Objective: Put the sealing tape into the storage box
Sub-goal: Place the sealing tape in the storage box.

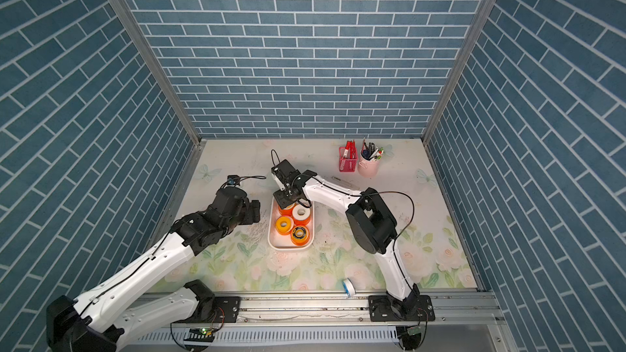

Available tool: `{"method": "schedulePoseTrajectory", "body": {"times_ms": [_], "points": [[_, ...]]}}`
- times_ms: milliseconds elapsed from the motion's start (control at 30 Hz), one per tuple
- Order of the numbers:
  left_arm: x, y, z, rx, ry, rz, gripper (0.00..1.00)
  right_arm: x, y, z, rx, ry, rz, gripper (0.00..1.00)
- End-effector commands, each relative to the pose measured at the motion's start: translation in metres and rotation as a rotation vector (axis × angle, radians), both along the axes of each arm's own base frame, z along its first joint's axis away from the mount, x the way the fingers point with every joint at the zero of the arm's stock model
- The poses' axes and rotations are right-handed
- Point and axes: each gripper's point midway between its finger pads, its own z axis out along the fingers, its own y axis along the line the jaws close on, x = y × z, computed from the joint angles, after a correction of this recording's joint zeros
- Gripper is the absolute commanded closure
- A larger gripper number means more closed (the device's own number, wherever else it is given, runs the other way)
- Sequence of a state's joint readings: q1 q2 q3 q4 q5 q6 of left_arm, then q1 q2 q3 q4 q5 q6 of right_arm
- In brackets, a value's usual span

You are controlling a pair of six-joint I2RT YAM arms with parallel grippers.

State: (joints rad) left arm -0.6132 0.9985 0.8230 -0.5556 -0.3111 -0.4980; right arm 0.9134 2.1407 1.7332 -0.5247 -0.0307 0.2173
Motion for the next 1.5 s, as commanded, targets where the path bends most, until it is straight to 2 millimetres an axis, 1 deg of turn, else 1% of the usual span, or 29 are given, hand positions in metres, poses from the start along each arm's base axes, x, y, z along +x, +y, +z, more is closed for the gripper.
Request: {"method": "schedulePoseTrajectory", "body": {"times_ms": [0, 100, 267, 467, 600, 667, 767, 867, 967, 1067, 1133, 1200, 1300, 1367, 1400, 1467], "points": [[-0.001, 0.004, -0.006, 0.009, 0.01, 0.006, 0.14, 0.001, -0.001, -0.005, -0.055, -0.023, 0.02, 0.49], [-0.001, 0.003, -0.006, 0.009, 0.012, 0.006, 0.14, 0.0, -0.002, -0.008, -0.063, -0.024, 0.022, 0.47], [0.0, 0.003, -0.007, 0.01, 0.015, 0.005, 0.14, 0.0, -0.003, -0.009, -0.069, -0.023, 0.021, 0.42], [0.0, 0.003, -0.007, 0.009, 0.014, 0.005, 0.14, 0.002, -0.002, 0.006, -0.049, -0.046, 0.019, 0.34], [0.0, 0.003, -0.007, 0.008, 0.016, 0.002, 0.14, 0.001, 0.0, 0.021, -0.02, -0.061, 0.021, 0.31], [0.0, 0.003, -0.007, 0.008, 0.014, 0.003, 0.14, 0.001, 0.0, 0.033, 0.006, -0.074, 0.021, 0.3], [0.0, 0.003, -0.005, 0.005, 0.008, 0.003, 0.14, -0.003, 0.002, 0.057, 0.075, -0.103, 0.032, 0.28], [-0.001, 0.0, -0.002, -0.01, 0.0, -0.015, 0.14, -0.006, -0.004, 0.081, 0.126, -0.141, 0.022, 0.28], [-0.003, -0.006, 0.005, -0.046, -0.024, -0.052, 0.14, -0.004, -0.023, 0.099, 0.157, -0.191, -0.028, 0.28], [-0.006, -0.016, 0.012, -0.092, -0.048, -0.108, 0.13, 0.001, -0.054, 0.113, 0.203, -0.23, -0.095, 0.28], [-0.008, -0.027, 0.016, -0.135, -0.05, -0.156, 0.13, 0.003, -0.081, 0.123, 0.256, -0.26, -0.14, 0.28], [-0.011, -0.039, 0.018, -0.184, -0.038, -0.205, 0.13, 0.007, -0.113, 0.121, 0.282, -0.271, -0.204, 0.28], [-0.019, -0.061, 0.026, -0.246, -0.034, -0.266, 0.13, 0.014, -0.168, 0.109, 0.303, -0.27, -0.32, 0.28], [-0.026, -0.08, 0.032, -0.261, -0.04, -0.295, 0.13, 0.016, -0.201, 0.096, 0.299, -0.274, -0.392, 0.28], [-0.032, -0.094, 0.034, -0.26, -0.035, -0.317, 0.13, 0.015, -0.218, 0.088, 0.295, -0.277, -0.432, 0.28], [-0.044, -0.121, 0.033, -0.232, -0.017, -0.354, 0.13, 0.012, -0.243, 0.074, 0.295, -0.274, -0.496, 0.28]]}}
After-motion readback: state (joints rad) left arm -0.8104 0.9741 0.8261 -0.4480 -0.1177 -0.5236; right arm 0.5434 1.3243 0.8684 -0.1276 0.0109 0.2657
